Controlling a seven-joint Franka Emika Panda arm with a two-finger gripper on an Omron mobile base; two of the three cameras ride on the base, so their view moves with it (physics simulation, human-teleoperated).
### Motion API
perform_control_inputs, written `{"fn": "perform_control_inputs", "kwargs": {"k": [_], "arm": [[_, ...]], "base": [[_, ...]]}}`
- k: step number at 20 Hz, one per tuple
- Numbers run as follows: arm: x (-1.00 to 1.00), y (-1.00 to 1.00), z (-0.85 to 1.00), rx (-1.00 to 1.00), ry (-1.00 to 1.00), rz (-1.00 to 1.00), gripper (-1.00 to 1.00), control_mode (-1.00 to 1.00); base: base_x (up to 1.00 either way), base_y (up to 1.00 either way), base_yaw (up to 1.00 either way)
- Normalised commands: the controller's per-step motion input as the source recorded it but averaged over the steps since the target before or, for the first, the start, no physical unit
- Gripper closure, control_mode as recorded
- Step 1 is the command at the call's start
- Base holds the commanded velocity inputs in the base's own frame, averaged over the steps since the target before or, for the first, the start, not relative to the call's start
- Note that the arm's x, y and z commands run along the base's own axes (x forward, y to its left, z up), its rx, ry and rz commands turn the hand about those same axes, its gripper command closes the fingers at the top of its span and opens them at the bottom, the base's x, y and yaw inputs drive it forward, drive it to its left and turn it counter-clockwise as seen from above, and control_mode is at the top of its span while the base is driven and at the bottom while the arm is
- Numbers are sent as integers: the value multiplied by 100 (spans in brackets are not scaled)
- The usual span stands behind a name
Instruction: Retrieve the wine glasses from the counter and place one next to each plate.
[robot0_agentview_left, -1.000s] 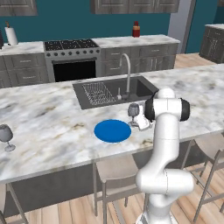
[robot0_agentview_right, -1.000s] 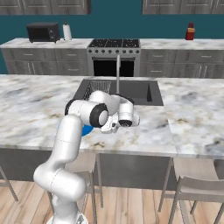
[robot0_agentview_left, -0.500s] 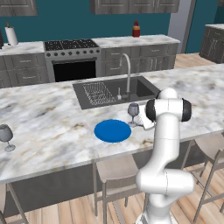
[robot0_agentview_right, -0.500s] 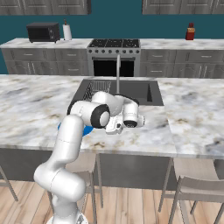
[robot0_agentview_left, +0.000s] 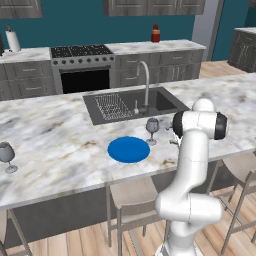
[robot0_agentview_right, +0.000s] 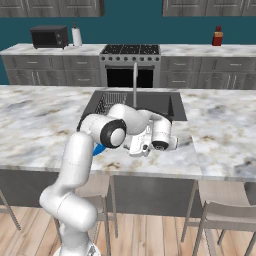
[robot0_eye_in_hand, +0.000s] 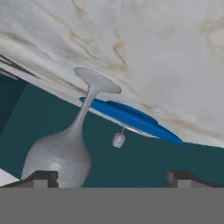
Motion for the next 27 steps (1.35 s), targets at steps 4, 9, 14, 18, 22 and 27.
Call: {"fn": "perform_control_inputs", "kwargs": {"k": [4, 9, 14, 18, 22, 27], "arm": [[-100, -1, 85, 0, -22, -4, -100, -100], [-90, 0, 100, 0, -13, -4, -100, -100], [-83, 1, 100, 0, -10, -2, -100, -100], [-72, 17, 96, 0, -11, 0, -100, -100], [-53, 18, 84, 0, -10, 0, -100, -100], [-58, 10, 76, 0, -13, 0, -100, -100]], "base": [[0, 0, 0], [0, 0, 0], [0, 0, 0], [0, 0, 0], [0, 0, 0], [0, 0, 0]]}}
